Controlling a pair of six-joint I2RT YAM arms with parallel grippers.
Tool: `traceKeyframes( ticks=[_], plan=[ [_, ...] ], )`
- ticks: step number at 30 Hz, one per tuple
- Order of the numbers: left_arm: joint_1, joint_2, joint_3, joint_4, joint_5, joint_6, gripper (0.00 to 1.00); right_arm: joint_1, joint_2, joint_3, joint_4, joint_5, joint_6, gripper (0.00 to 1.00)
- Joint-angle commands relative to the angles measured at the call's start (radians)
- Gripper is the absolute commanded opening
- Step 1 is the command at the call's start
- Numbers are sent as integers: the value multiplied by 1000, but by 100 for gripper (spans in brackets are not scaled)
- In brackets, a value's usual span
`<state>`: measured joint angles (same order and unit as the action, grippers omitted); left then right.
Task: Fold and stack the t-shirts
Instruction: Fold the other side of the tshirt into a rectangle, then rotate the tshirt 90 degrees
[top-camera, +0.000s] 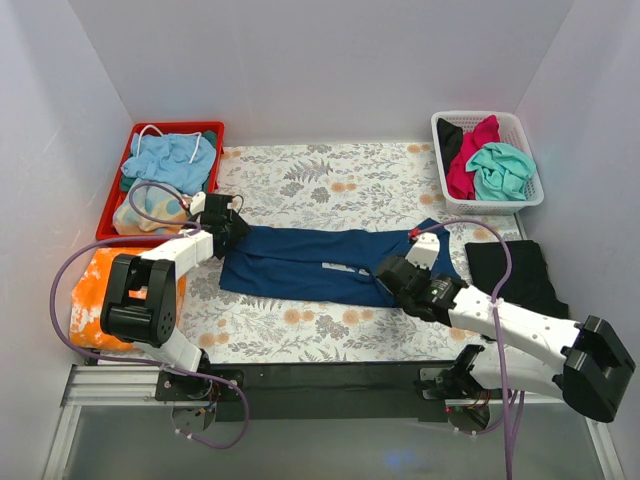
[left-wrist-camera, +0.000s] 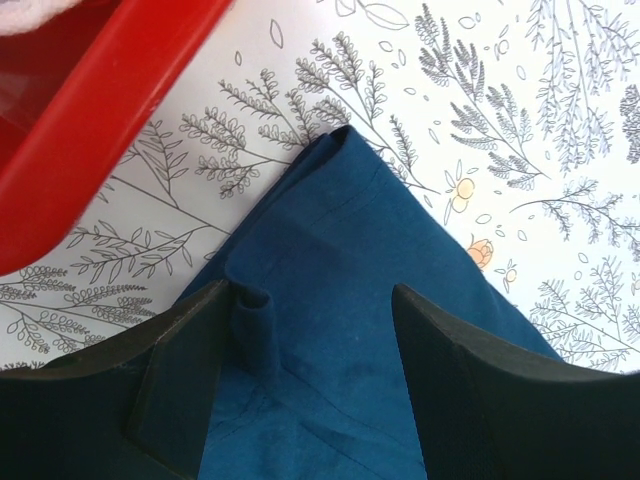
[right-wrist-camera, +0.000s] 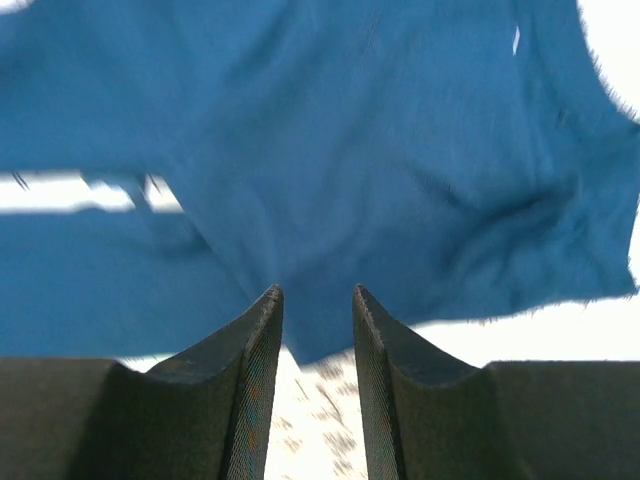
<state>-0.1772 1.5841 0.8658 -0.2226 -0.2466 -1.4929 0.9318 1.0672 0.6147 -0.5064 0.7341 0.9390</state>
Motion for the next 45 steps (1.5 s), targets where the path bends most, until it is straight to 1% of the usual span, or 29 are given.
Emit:
traceKeyframes(
  ticks=[1, 5, 6, 8, 9, 12, 15, 19, 22, 25, 29, 31, 33, 36, 39, 40, 42, 45],
  plan=[
    [-4, -9, 38, 12, -3, 20, 64, -2, 75, 129, -9, 184, -15, 40],
    [-4, -3, 42, 12, 6, 22, 64, -59, 163, 177, 32, 211, -77, 39],
    [-4, -4, 42, 14, 9, 22, 64, -100, 181, 178, 70, 202, -100, 39],
    [-4, -6, 42, 14, 10, 23, 63, -146, 232, 171, 106, 142, -149, 39],
    [-4, -9, 41, 14, 10, 23, 64, -192, 246, 165, 144, 111, -167, 39],
    [-4, -9, 39, 14, 21, 26, 64, -249, 286, 138, 170, 22, -192, 38],
    [-5, -4, 35, 15, 23, 25, 64, -251, 286, 96, 164, -27, -183, 37],
    [-5, 4, 35, 17, 21, 25, 64, -251, 208, -1, 137, -108, -119, 36],
    [-5, 8, 35, 19, 18, 26, 64, -251, 143, -79, 114, -140, -82, 35],
    [-5, 14, 35, 20, 20, 25, 64, -251, 77, -111, 57, -154, -46, 33],
    [-5, 16, 36, 20, 17, 26, 64, -249, -16, -118, -15, -157, -9, 31],
    [-4, 14, 39, 20, 17, 26, 64, -248, -65, -116, -21, -148, -14, 31],
    [-5, 13, 41, 20, 15, 29, 64, -248, -81, -93, -15, -128, -25, 32],
    [-5, 10, 44, 20, 13, 31, 64, -249, -34, -18, 5, -64, -66, 34],
    [-5, 7, 41, 14, 7, 31, 64, -264, 101, 55, 63, -36, -112, 36],
    [-5, 2, 36, 15, 6, 28, 64, -272, 193, 74, 83, -53, -140, 36],
    [-5, -24, 21, 16, -11, 23, 64, -292, 285, 129, 140, -55, -163, 36],
    [-4, -70, 3, 16, -34, 20, 64, -330, 504, 189, 213, -65, -210, 34]
  ],
)
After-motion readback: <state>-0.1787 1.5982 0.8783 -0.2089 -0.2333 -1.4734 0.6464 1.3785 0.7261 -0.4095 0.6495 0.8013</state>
